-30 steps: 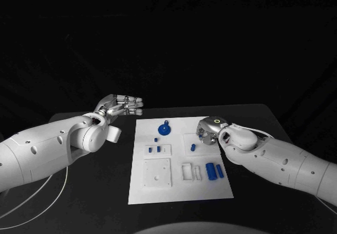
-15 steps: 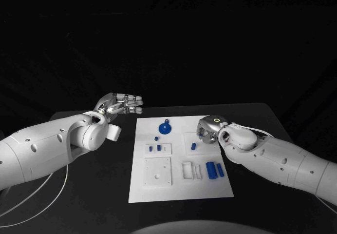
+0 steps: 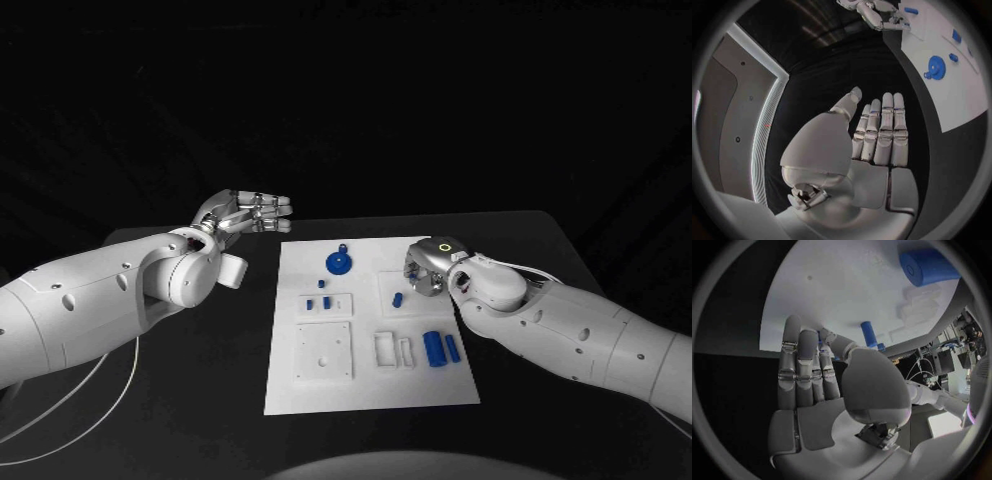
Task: Assemble the parts on the task board
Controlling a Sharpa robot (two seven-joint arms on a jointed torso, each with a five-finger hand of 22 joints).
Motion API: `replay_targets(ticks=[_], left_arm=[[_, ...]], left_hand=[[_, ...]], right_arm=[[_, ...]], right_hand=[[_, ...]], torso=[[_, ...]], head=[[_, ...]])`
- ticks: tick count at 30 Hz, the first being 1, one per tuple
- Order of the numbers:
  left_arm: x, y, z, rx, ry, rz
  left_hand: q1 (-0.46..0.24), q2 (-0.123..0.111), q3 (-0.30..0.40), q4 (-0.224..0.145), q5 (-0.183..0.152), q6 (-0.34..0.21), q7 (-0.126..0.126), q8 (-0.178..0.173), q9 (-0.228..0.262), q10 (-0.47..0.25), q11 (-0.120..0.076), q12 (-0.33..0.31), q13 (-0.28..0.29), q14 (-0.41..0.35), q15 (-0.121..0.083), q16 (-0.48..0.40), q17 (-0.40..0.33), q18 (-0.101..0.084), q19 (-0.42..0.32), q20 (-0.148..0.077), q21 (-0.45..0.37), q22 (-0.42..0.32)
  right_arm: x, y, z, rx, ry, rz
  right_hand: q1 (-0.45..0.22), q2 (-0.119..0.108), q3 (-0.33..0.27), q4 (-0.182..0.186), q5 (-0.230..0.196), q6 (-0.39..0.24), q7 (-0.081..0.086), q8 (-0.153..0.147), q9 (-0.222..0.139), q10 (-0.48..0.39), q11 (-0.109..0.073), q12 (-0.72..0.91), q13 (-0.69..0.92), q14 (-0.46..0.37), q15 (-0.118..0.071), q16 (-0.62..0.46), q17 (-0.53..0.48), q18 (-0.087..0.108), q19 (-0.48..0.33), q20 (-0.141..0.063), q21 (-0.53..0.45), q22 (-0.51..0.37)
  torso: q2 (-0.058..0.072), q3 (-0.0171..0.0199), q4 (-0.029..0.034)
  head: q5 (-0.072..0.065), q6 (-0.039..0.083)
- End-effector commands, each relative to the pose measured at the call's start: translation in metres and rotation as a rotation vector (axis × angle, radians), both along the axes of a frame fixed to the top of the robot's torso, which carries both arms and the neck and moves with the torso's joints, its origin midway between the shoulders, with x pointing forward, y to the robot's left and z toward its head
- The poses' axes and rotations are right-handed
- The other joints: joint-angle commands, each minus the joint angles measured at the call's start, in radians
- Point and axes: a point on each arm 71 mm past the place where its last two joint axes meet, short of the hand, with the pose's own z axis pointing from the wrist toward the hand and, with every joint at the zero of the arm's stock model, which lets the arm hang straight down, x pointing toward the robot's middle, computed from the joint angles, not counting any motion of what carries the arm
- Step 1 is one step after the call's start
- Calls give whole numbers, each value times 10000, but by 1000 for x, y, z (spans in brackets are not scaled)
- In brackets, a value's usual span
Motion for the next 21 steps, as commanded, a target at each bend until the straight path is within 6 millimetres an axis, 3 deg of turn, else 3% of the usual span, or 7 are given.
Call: replay_targets(ticks=[1,9,15,21], left_arm=[[1,0,1,-103,-24,-21],[4,4,0,-29,24,96],[5,6,-1,6,36,163],[6,5,-1,7,36,172]], left_hand=[[-7,102,5,-56,34,1,-20,-20,-1,-72,4,41,10,-70,-5,-23,-15,-119,50,14,41,-17],[-6,104,11,-70,59,-6,-17,-20,-1,-74,5,42,10,-74,-3,-24,-15,-116,51,14,47,-31],[-4,97,14,-79,60,-15,-13,-22,-1,-78,6,42,10,-80,-2,-25,-17,-116,47,15,49,-38],[-4,97,14,-79,60,-15,-13,-22,-1,-78,6,42,10,-80,-2,-25,-17,-116,47,15,49,-38]], right_arm=[[-1,0,6,57,-393,14],[3,1,27,519,-560,54],[2,5,44,901,-715,215],[-5,18,63,1482,-926,591]], right_hand=[[114,26,-59,5,-47,64,8,17,-10,390,-341,36,24,3,-41,19,8,196,29,-43,-58,5],[285,9,-235,194,-50,51,19,15,-14,367,-335,36,21,3,-36,-51,26,188,83,-31,-234,-12],[319,-1,-263,241,-50,55,18,16,-13,369,-336,36,21,9,-38,-68,42,177,111,-37,-294,-2],[327,-6,-267,258,-50,58,18,15,-13,377,-339,36,21,12,-49,-72,54,172,138,-45,-318,9]], torso=[[-7,-6,-1],[-24,-19,-11],[-15,-6,-3],[-13,-8,11]], head=[[5,5],[-1,44],[53,50],[192,52]])
